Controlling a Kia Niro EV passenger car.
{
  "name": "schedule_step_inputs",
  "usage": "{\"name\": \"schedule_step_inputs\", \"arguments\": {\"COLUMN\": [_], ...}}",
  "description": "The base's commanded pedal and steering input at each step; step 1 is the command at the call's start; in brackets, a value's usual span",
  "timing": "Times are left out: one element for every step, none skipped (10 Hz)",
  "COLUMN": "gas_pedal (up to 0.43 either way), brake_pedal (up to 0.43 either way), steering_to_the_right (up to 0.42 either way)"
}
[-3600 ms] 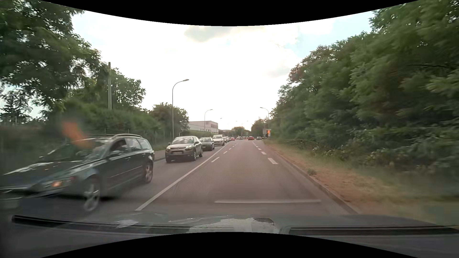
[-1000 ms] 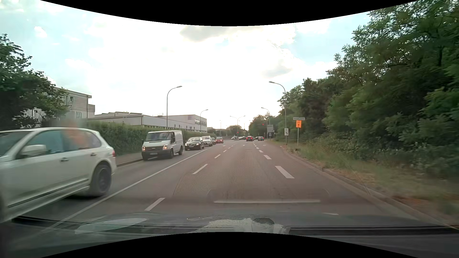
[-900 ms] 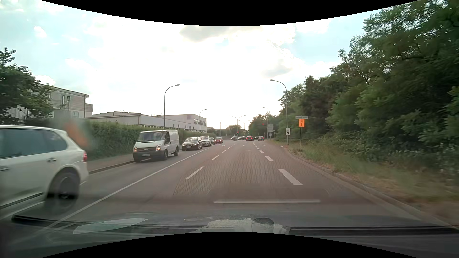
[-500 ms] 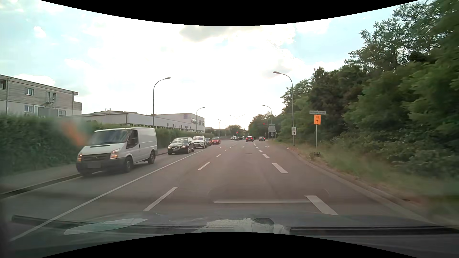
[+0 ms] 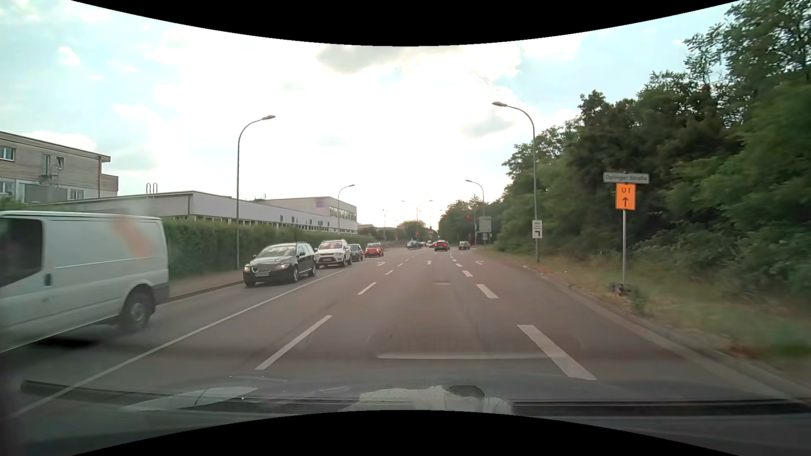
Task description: Follow the waypoints while adhering to traffic rules and regulations
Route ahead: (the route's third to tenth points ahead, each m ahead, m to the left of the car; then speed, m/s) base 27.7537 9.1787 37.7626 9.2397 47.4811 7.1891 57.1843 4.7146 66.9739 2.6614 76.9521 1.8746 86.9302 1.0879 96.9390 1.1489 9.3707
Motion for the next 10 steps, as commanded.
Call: {"name": "schedule_step_inputs", "arguments": {"gas_pedal": [0.000,0.000,0.000,0.000,0.000,0.000,0.000,0.000,0.000,0.000], "brake_pedal": [0.067,0.067,0.067,0.067,0.067,0.067,0.067,0.067,0.067,0.067], "steering_to_the_right": [0.000,0.001,0.000,0.001,0.001,0.000,0.000,0.001,0.001,0.000]}}
